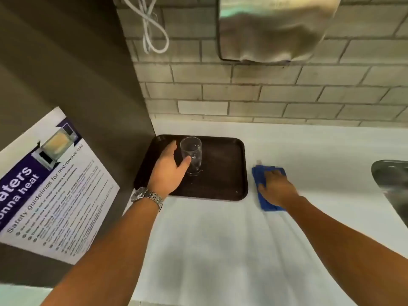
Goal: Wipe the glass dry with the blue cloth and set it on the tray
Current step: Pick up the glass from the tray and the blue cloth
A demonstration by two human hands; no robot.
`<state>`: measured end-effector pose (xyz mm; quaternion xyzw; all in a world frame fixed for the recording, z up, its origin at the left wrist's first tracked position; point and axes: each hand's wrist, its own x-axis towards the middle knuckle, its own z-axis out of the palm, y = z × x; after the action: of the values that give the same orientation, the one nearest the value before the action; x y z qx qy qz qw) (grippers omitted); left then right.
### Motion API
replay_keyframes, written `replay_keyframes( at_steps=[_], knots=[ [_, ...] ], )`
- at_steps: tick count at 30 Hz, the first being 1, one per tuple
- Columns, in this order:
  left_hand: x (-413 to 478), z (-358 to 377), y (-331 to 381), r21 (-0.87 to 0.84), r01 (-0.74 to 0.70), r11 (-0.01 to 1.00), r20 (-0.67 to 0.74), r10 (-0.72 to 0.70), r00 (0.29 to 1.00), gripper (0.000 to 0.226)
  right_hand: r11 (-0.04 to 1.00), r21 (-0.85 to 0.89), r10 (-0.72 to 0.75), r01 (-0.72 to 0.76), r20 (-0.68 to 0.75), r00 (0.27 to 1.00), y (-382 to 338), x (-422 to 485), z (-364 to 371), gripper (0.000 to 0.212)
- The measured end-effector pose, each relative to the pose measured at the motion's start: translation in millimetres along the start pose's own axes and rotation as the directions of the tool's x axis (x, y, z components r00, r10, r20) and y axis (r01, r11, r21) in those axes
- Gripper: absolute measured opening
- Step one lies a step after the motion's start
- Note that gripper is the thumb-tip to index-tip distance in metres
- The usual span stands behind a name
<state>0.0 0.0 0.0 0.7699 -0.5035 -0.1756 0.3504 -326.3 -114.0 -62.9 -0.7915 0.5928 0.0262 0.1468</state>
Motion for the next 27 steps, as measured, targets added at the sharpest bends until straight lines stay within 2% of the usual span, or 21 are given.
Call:
replay_keyframes(
  at_steps=[4,7,10,12,15,19,21,22,25,27],
  knots=[
    [14,21,-6,-0.092,0.197,0.976,0.055,-0.192,0.98,0.103,1.0,-0.024,0.002,-0.001,0.045,0.999,10,-2,12,0.044],
    [28,35,-8,-0.112,0.265,0.958,0.094,-0.256,0.962,0.121,1.0,-0.016,-0.013,0.013,0.001,1.0,11,0,17,0.041],
    [41,43,-9,-0.118,0.299,0.947,0.109,-0.287,0.952,0.13,0.999,0.003,0.039,-0.039,-0.009,0.999,8,0,18,0.039],
    [49,50,-11,-0.125,0.304,0.945,0.093,-0.294,0.951,0.125,0.998,0.001,0.068,-0.068,-0.052,0.996,7,0,21,0.036],
    [55,59,-16,-0.154,0.282,0.947,0.062,-0.275,0.959,0.102,0.996,0.026,0.084,-0.082,-0.068,0.994,12,2,25,0.03],
    [57,67,-17,-0.161,0.293,0.943,0.058,-0.287,0.956,0.086,0.962,0.244,0.135,-0.119,-0.05,0.99,18,7,24,0.027],
    [56,68,-17,-0.178,0.29,0.94,0.044,-0.287,0.957,0.08,0.893,0.425,0.204,-0.15,-0.083,0.976,16,7,17,0.042],
    [56,67,-18,-0.2,0.288,0.937,0.041,-0.285,0.958,0.079,0.864,0.479,0.229,-0.156,-0.097,0.969,14,6,15,0.042],
    [53,62,-14,-0.34,0.281,0.898,0.024,-0.29,0.957,0.073,0.755,0.643,0.264,-0.127,-0.121,0.957,11,5,6,0.027],
    [52,57,-10,-0.5,0.278,0.82,0.053,-0.292,0.955,0.064,0.61,0.783,0.293,-0.116,-0.087,0.952,10,3,-5,0.022]
  ],
)
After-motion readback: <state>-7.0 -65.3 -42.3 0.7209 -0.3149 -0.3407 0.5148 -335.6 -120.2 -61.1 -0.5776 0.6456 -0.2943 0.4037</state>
